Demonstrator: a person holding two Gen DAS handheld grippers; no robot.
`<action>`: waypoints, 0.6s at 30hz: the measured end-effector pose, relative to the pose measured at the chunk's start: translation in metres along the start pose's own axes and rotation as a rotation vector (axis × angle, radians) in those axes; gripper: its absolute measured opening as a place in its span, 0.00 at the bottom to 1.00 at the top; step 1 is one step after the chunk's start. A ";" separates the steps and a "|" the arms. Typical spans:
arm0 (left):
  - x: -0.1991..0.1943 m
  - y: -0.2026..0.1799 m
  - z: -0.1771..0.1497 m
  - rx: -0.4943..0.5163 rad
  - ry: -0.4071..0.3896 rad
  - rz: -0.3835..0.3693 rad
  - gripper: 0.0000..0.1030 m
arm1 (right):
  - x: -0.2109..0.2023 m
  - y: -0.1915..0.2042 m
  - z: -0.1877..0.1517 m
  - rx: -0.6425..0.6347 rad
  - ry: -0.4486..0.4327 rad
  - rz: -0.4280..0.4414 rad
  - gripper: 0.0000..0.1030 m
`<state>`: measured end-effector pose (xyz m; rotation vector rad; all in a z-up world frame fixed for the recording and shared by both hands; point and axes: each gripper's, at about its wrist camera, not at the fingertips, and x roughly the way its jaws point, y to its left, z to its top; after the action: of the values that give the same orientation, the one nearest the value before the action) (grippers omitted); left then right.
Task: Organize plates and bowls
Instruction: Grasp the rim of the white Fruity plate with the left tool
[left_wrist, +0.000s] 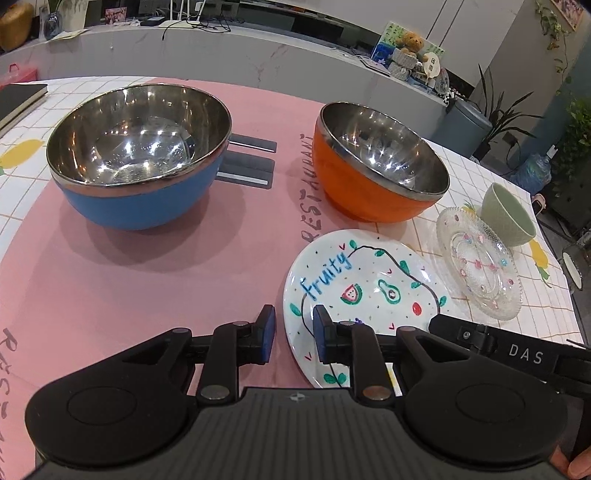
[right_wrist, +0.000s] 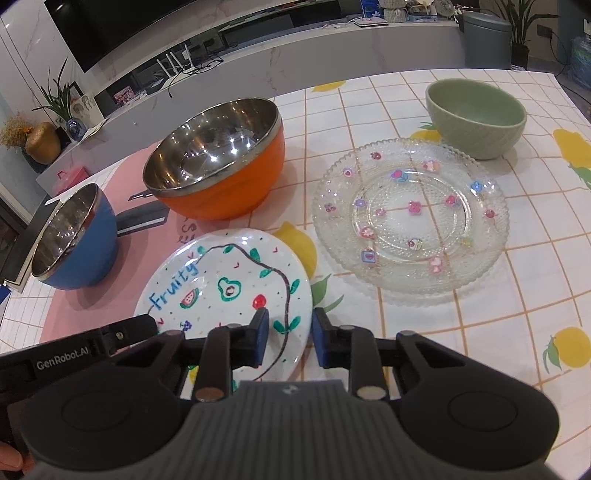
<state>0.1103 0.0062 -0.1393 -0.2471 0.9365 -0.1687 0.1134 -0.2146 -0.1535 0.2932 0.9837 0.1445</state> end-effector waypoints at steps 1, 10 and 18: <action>0.000 0.000 0.000 -0.001 0.000 -0.005 0.24 | 0.000 0.000 0.000 0.001 -0.003 0.002 0.23; -0.001 -0.004 0.000 0.011 0.000 0.005 0.18 | -0.002 -0.007 -0.001 0.047 -0.006 0.002 0.13; -0.010 -0.005 -0.001 0.018 -0.014 0.006 0.17 | -0.011 -0.007 -0.004 0.058 -0.003 0.010 0.11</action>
<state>0.1036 0.0032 -0.1307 -0.2283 0.9212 -0.1700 0.1040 -0.2233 -0.1491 0.3515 0.9843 0.1243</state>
